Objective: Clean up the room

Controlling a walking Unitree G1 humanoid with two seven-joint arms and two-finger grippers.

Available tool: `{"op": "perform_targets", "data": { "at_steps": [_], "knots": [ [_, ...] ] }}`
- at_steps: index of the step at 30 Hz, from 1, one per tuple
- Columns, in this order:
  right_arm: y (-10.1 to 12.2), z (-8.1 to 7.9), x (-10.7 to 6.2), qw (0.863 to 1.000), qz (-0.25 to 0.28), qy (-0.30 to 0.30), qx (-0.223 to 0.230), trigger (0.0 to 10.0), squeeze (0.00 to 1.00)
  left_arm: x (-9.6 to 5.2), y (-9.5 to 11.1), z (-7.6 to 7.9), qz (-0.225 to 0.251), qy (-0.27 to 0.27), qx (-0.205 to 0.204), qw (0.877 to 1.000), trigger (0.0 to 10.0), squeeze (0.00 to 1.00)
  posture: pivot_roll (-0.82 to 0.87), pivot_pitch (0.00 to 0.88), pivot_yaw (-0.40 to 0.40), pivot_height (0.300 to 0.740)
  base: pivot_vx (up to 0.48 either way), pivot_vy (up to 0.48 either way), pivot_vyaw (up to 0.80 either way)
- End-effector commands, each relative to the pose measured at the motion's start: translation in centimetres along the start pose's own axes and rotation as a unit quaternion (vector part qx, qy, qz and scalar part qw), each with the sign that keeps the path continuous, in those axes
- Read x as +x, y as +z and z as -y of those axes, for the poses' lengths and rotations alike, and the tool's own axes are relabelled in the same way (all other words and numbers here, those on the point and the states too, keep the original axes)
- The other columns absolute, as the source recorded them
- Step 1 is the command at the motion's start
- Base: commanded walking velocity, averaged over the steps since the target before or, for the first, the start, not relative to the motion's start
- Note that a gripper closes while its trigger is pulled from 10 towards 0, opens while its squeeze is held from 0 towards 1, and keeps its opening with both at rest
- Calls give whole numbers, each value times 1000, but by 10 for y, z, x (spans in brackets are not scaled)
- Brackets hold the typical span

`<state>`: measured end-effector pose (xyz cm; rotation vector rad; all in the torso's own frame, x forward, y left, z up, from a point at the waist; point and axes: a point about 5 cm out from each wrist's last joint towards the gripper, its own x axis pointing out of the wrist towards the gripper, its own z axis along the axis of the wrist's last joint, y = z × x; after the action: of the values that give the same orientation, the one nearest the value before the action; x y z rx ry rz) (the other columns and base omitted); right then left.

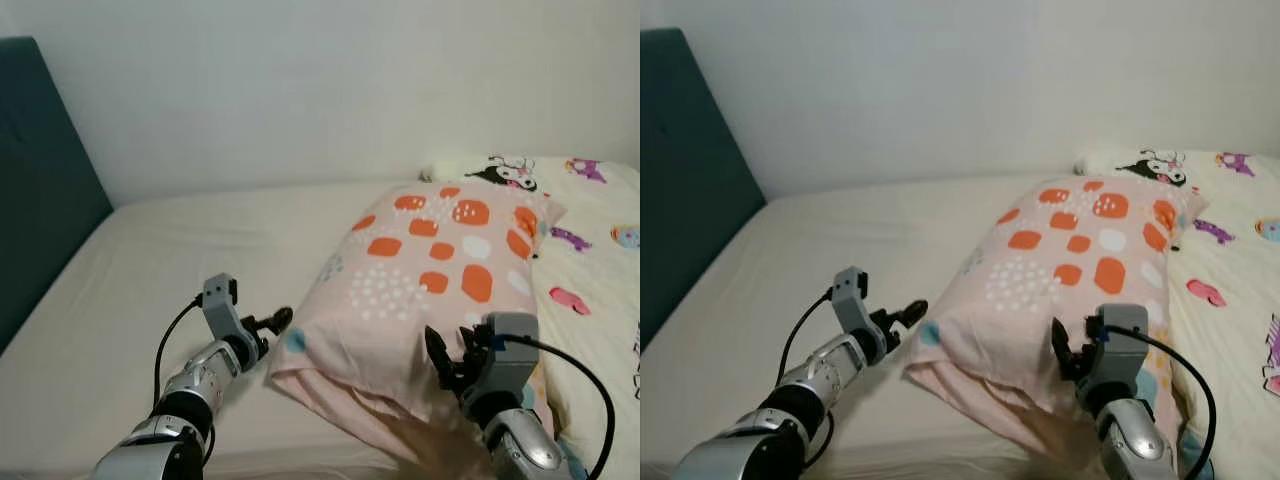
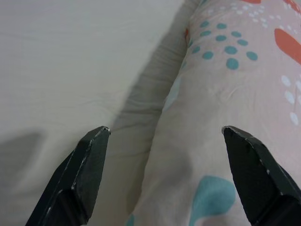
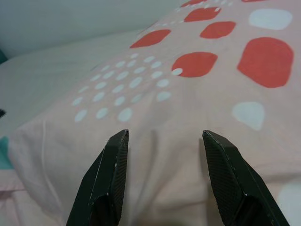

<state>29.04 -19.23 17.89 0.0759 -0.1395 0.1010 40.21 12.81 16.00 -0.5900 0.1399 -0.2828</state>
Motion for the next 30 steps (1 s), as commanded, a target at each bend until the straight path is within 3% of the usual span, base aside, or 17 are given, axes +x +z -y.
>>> {"op": "perform_targets", "data": {
  "at_steps": [1,5,7,10,11,12,14,15,18,20,22,25,28,29,30],
  "knots": [
    [-2,-3,-3,1000,-8,10,6,10000,0,-2,-6,-3,-8,7,-13,1000,10000,0,-117,348,37,576,0,0,0],
    [14,-9,-6,999,25,31,-37,10000,0,1,-5,3,-19,-22,16,999,10000,0,-110,389,35,576,0,0,0],
    [15,-10,-9,998,27,36,-39,10000,0,1,-4,6,-19,-31,9,999,10000,0,-108,398,37,576,0,0,0],
    [13,-12,-15,998,17,40,-34,10000,0,3,-2,13,-14,-53,-23,998,10000,0,-107,404,41,576,0,0,0],
    [10,-11,-19,999,8,38,-33,10000,0,4,-2,17,-14,-70,-58,996,10000,0,-106,406,48,576,0,0,0],
    [8,-11,-21,999,1,32,-28,10000,0,5,-1,20,-12,-83,-90,992,10000,259,-108,410,52,576,0,0,0],
    [8,-10,-22,999,-1,31,-26,10000,0,5,0,21,-11,-86,-98,991,10000,259,-109,411,53,576,0,0,0],
    [7,-11,-22,999,-1,30,-26,10000,0,5,1,21,-6,-92,-114,989,10000,1000,-109,413,56,576,0,0,0],
    [6,-10,-24,999,-4,27,-26,10000,0,5,3,22,6,-104,-155,982,10000,1000,-109,412,60,576,0,0,0],
    [5,-10,-25,999,-6,26,-25,10000,0,5,3,23,7,-107,-161,981,10000,1000,-107,412,61,576,0,0,0],
    [4,-11,-26,999,-9,27,-30,10000,0,5,-8,29,-23,-131,-105,986,10000,1000,-103,412,62,576,0,0,0],
    [5,-11,-27,999,-9,27,-30,10000,0,5,-14,31,-34,-136,-85,987,10000,1000,-103,413,63,576,0,0,0],
    [6,-13,-27,999,-7,29,-32,10000,0,5,-25,33,-39,-118,-19,992,10000,1000,-104,411,65,576,0,0,0],
    [6,-13,-27,999,-7,29,-32,10000,0,5,-25,33,-39,-118,-19,992,10000,1000,-104,411,65,576,0,0,0],
    [6,-15,-27,999,-6,32,-32,10000,0,5,-34,36,-46,-117,4,992,10000,808,-107,412,68,576,0,0,0]
  ]
}}
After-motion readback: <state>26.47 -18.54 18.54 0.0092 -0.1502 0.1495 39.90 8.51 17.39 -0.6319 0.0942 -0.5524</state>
